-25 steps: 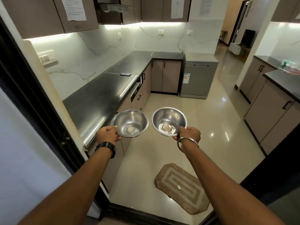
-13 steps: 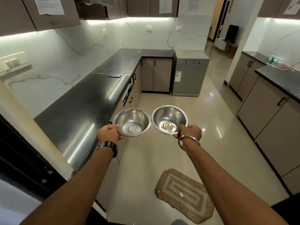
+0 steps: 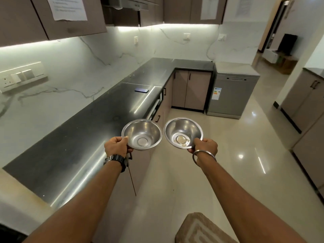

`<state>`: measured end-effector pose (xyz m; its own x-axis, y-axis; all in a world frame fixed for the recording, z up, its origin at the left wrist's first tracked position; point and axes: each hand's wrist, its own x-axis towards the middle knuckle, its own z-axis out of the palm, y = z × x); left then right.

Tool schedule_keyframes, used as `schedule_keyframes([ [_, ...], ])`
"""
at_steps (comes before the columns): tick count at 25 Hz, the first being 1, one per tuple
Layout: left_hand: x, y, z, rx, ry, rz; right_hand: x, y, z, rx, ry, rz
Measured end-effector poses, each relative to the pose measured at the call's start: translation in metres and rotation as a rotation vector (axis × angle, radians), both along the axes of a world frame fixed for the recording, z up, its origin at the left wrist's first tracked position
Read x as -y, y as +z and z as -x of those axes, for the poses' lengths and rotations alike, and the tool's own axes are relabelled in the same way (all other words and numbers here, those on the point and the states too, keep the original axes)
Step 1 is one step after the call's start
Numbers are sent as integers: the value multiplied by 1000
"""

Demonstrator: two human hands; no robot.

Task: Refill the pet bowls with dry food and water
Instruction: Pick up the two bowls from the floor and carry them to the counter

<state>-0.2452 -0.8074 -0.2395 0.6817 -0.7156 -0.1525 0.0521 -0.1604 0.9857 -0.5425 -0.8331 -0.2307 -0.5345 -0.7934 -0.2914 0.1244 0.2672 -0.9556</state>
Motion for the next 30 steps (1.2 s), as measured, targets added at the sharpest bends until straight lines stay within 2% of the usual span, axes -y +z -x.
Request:
schedule_keyframes([
  [9, 92, 6, -27, -21, 306, 1, 168, 18, -44, -40, 280, 18],
  [16, 113, -13, -102, -45, 515, -5, 261, -1, -155, -34, 493, 12],
  [23, 125, -20, -181, -47, 684, -9, 319, -27, -279, -24, 684, 5],
  [30, 100, -38, -220, -53, 863, -62, 339, -43, -355, -65, 842, -41],
])
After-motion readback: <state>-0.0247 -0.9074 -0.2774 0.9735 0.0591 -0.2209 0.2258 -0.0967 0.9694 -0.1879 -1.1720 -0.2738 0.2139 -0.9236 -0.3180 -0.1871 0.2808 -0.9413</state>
